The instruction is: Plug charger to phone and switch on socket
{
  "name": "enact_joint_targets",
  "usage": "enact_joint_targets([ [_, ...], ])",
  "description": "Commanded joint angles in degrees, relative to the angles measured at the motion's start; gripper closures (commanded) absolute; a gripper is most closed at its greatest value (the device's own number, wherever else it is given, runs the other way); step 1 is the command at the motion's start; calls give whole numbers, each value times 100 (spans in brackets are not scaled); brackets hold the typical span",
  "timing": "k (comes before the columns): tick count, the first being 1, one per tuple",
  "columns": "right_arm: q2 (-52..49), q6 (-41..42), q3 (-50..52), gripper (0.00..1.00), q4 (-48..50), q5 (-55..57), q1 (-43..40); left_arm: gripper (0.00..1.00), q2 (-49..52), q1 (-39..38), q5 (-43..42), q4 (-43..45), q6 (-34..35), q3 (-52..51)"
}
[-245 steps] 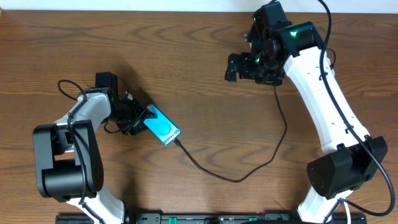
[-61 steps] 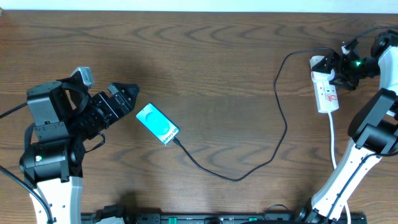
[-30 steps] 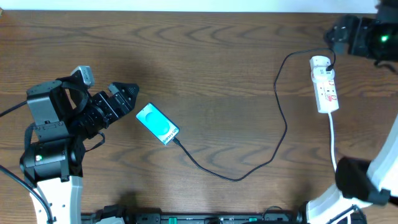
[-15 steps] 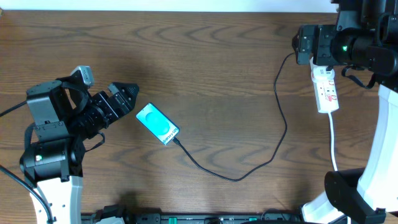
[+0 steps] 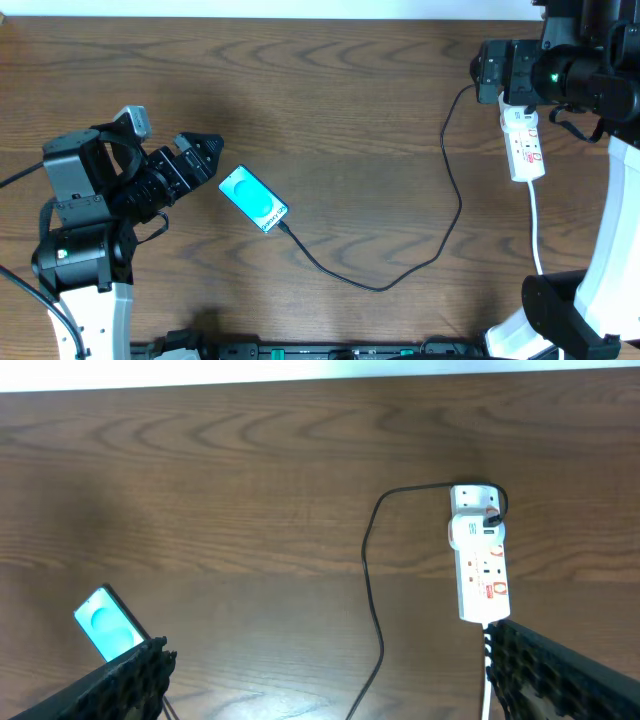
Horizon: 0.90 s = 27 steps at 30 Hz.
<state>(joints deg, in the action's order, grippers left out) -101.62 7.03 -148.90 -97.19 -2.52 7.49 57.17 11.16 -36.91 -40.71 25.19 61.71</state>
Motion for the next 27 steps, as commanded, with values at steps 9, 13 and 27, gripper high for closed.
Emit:
enact_joint_targets([
  [9,68,66,-28,1,-9,87,44,5,4,35,188,-501,-367,76],
  [13,68,66,-28,1,-9,90,44,6,-9,-48,210,-859,-1534,72],
  [27,68,66,-28,1,-9,90,44,6,-2326,-1261,949,481,-5195,-1604],
])
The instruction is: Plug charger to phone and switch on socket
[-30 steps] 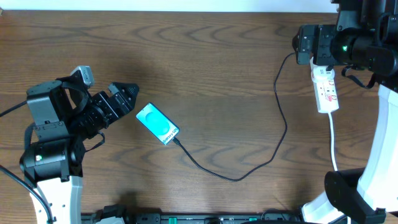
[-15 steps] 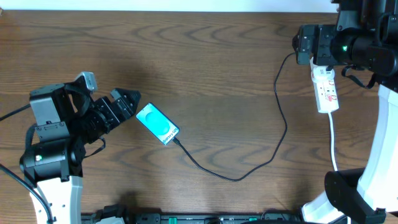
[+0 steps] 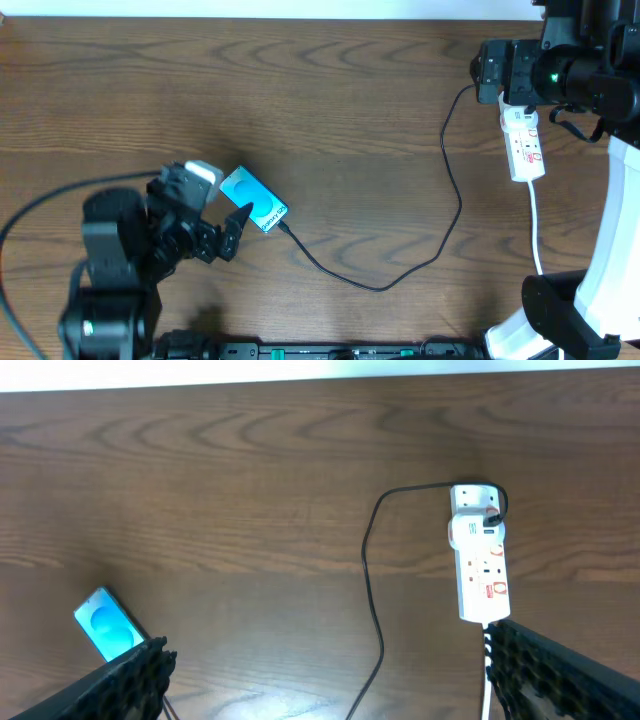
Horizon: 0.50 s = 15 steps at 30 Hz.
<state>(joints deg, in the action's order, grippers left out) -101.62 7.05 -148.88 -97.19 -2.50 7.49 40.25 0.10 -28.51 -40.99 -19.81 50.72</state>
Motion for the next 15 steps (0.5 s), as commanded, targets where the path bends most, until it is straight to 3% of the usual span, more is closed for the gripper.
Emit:
enact_joint_targets([
  [1,68,63,-31,1,-9,87,44,5,-866,-181,90,758,-697,-706],
  [5,68,63,-31,1,-9,87,44,6,-2297,-184,48,2179,-695,-2166],
  [15,68,63,-31,1,-9,87,44,6,-4017,-164,249,3486,-691,-4594],
])
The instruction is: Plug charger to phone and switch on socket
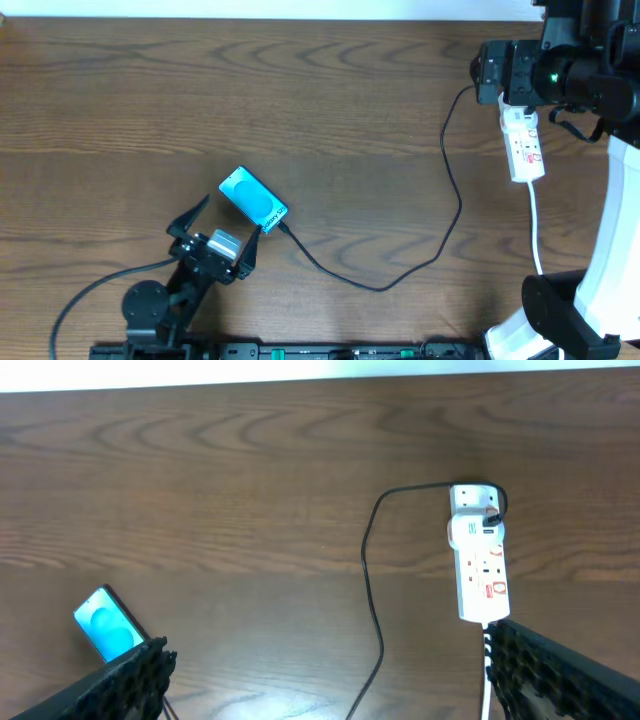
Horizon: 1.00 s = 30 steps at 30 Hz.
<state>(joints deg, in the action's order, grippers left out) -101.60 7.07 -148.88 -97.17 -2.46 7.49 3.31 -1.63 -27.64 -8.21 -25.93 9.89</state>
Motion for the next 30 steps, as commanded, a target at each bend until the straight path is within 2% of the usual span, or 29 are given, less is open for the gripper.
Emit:
enact_joint_targets([
  [1,66,61,-31,1,-11,83,44,6,-319,37,160,278,11,-629],
  [3,66,61,-31,1,-11,83,44,6,-326,81,256,369,590,-831],
  [6,66,61,-31,1,-11,83,44,6,-326,138,1333,481,2479,-933],
  [7,66,61,-31,1,-11,83,44,6,-326,136,1517,461,2629,-938],
  [12,66,61,-31,1,-11,83,44,6,-326,136,2260,378,2531,-942],
  [16,66,61,-31,1,-11,83,44,6,-326,136,2280,365,2321,-942],
  [30,66,61,-31,1,-11,83,44,6,-326,144,2426,358,2317,-942],
])
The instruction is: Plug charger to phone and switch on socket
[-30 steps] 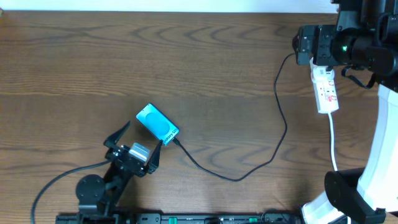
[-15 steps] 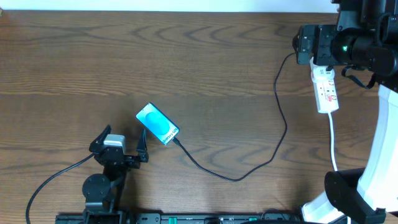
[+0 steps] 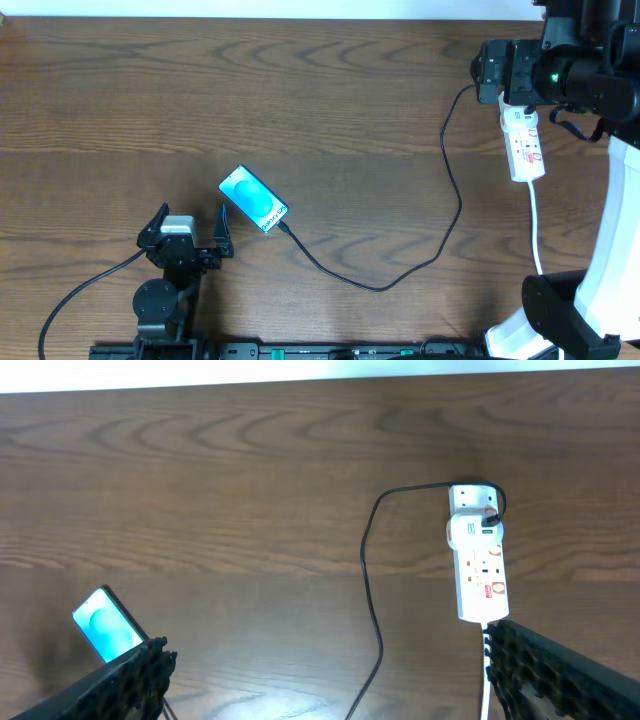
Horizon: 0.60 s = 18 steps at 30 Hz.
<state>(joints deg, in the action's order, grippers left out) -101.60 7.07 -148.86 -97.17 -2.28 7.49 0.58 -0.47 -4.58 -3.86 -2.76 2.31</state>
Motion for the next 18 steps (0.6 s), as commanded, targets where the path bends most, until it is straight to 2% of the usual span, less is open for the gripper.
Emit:
enact_joint_targets([
  [1,66,61,-33,1,-11,63,44,5,-52,28,258,-76,0,-184],
  [18,66,61,-33,1,-11,66,44,6,-31,28,378,-74,4,-184],
])
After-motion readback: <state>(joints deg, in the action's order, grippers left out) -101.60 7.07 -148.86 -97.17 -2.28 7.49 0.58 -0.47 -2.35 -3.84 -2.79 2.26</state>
